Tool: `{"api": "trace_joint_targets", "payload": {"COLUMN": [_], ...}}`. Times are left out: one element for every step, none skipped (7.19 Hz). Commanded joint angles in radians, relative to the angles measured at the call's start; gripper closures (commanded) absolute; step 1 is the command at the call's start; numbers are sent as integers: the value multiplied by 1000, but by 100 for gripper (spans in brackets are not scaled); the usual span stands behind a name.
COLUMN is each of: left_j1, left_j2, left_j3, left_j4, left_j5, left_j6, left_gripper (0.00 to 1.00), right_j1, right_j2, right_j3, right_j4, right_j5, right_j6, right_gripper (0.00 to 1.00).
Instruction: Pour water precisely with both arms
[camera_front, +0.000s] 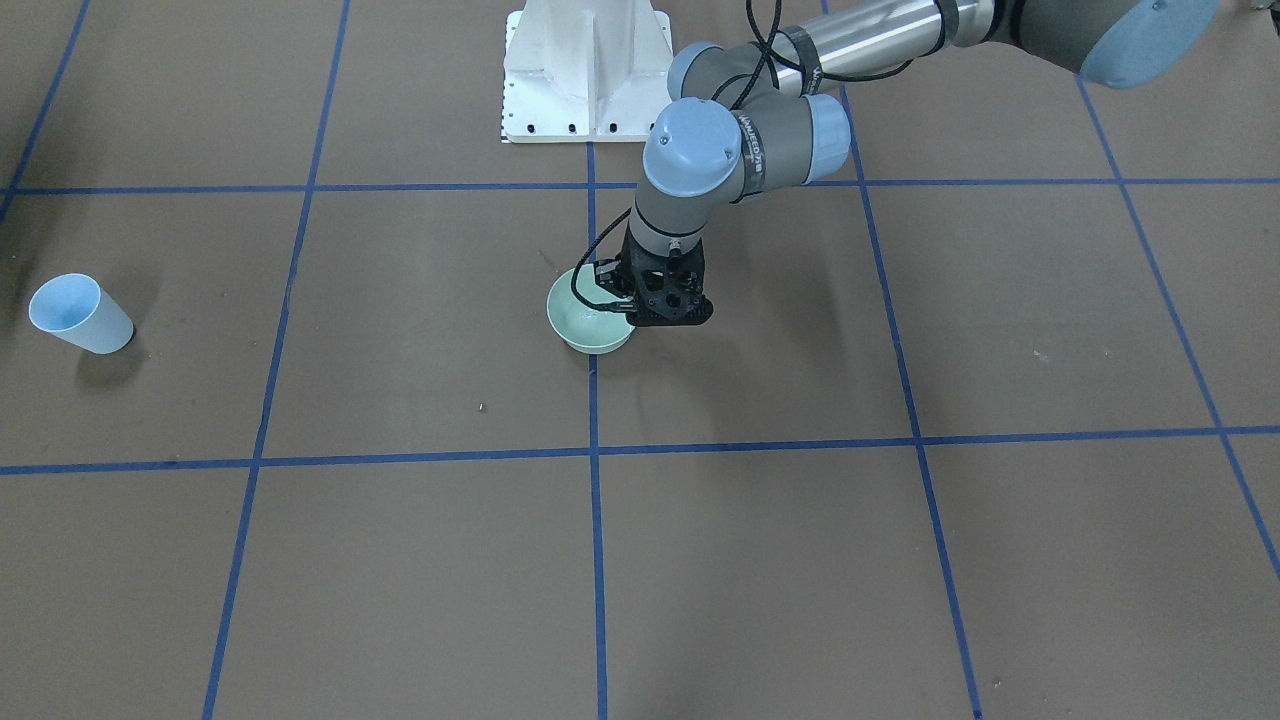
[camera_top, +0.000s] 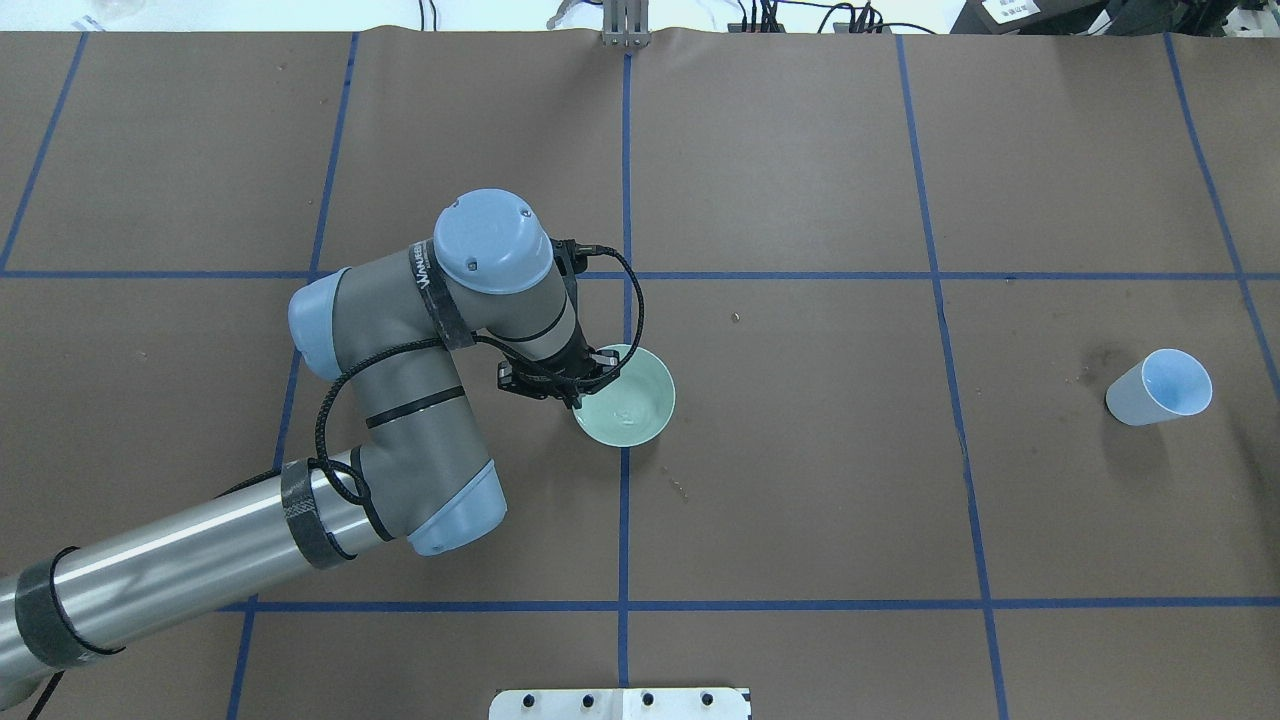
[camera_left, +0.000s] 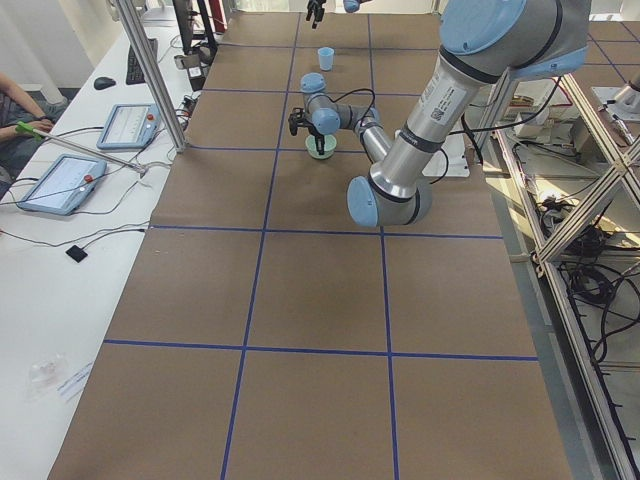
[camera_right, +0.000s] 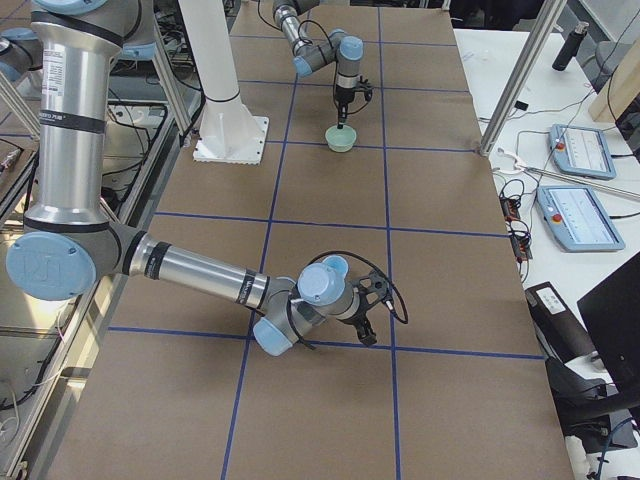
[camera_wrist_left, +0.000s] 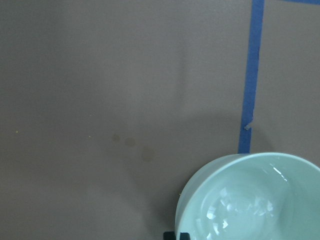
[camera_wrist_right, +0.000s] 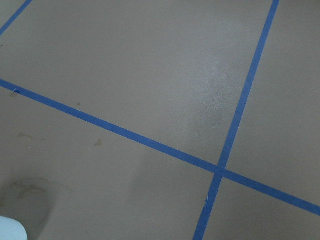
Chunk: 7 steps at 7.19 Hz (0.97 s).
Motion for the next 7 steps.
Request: {"api": "trace_joint_targets", "payload": {"left_j1": [-94,-175,-232,-269,-315,-388,-441], "left_j2": [41,99,172,301,448,559,633], "left_j3": [-102,-166,-231,-301,-358,-372,-367], "left_j4": [32,58,60,63,54,48,48], "left_j5": [-92,-179,-227,-238,-241,-243,-243], "left_j6": [1,15,107,233,400,580,711], "left_gripper": [100,100,100,100,100,100,100], "right_j1": [21,20,21,20,23,24,35], "right_j2": [20,21,42,63,100,135,177], "right_j3": [22,65,106,139,143,143,142], "right_j4": [-76,-146,-243,-336,-406,-488,-592], "right_j5": [29,29,29,29,29,28,26], "right_j6": [0,0,0,-2,-8,-49,-119], "right_gripper": [1,1,1,1,1,1,1]}}
